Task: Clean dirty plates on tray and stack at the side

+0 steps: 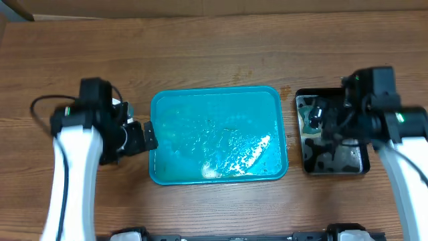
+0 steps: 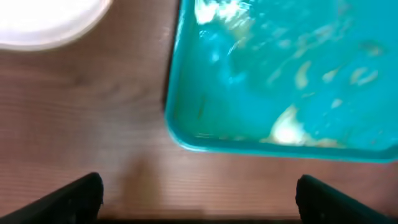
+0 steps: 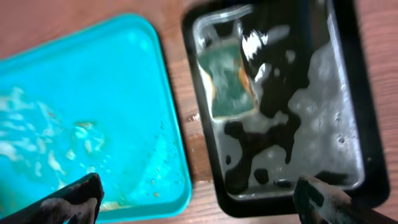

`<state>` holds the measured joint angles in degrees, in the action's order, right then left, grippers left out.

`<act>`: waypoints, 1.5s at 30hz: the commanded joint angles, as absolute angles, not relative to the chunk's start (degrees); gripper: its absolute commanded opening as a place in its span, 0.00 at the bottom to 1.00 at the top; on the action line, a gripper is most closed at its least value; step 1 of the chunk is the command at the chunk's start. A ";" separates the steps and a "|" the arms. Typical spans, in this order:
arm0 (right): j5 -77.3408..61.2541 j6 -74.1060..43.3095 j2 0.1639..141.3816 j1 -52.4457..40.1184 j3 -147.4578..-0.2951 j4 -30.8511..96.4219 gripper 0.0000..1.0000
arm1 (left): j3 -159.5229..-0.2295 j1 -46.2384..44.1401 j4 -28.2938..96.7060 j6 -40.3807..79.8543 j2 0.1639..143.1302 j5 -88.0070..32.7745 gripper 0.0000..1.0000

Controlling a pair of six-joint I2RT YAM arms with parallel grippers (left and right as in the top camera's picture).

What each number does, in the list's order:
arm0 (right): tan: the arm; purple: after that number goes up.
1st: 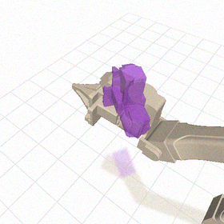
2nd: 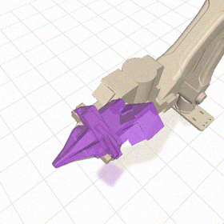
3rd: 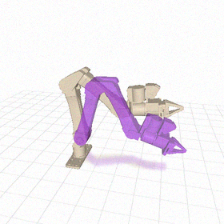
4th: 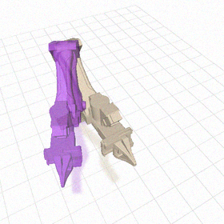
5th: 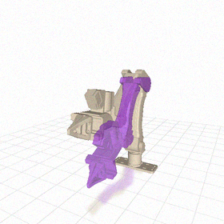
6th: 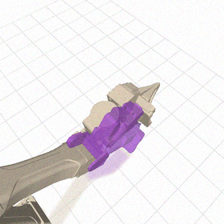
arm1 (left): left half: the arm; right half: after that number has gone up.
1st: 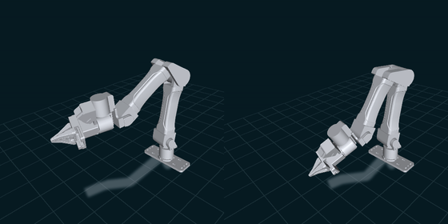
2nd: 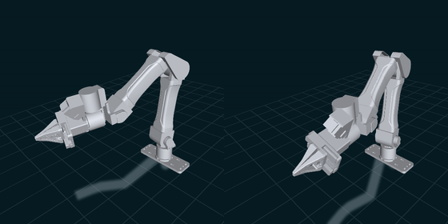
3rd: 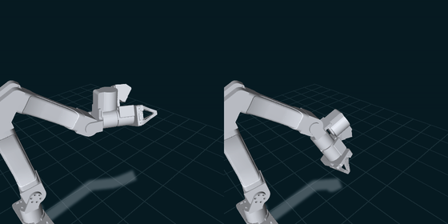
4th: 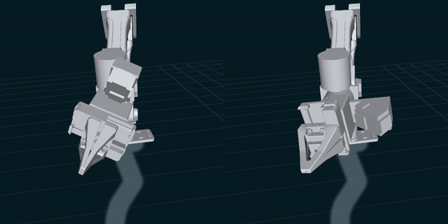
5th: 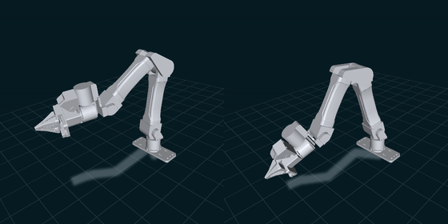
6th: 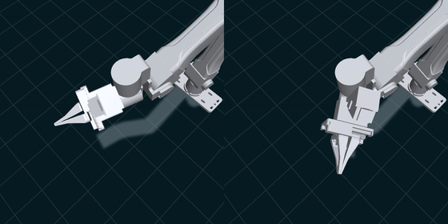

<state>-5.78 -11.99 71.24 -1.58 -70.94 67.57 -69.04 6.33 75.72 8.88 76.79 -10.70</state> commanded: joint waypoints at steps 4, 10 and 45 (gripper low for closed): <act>-6.09 -11.97 54.02 -1.48 -64.10 62.85 1.00 | -60.86 3.86 66.13 6.09 54.04 -11.49 1.00; -5.13 -12.01 41.60 -1.48 -56.58 60.20 1.00 | -56.25 2.96 59.86 5.34 37.41 -11.44 1.00; -2.63 -11.99 38.79 -1.48 -55.55 61.19 1.00 | -55.96 2.96 63.24 5.30 32.99 -11.44 1.00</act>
<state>-3.38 -11.99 39.64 -1.56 -55.90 61.34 -56.49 3.33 63.20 6.83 33.32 -10.96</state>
